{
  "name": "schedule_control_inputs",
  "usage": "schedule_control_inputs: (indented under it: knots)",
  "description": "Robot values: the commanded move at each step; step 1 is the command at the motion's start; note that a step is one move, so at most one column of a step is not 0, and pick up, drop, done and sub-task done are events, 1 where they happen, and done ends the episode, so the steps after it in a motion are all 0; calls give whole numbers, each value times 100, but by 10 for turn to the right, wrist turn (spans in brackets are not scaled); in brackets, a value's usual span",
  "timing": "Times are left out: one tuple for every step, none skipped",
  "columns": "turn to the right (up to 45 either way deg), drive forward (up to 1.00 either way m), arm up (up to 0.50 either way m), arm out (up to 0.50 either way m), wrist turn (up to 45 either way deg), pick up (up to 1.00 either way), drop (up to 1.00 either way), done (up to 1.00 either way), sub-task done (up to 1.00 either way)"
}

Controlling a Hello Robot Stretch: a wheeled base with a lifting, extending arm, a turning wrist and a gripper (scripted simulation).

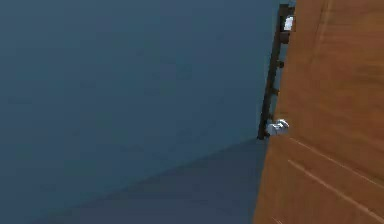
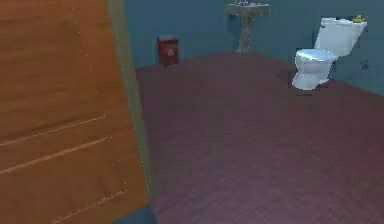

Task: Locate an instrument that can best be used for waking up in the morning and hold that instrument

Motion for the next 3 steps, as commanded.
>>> schedule_control_inputs:
  knots:
    - [-450,0,0,0,0,0,0,0,0]
    - [0,100,0,0,0,0,0,0,0]
    - [-30,0,0,0,0,0,0,0,0]
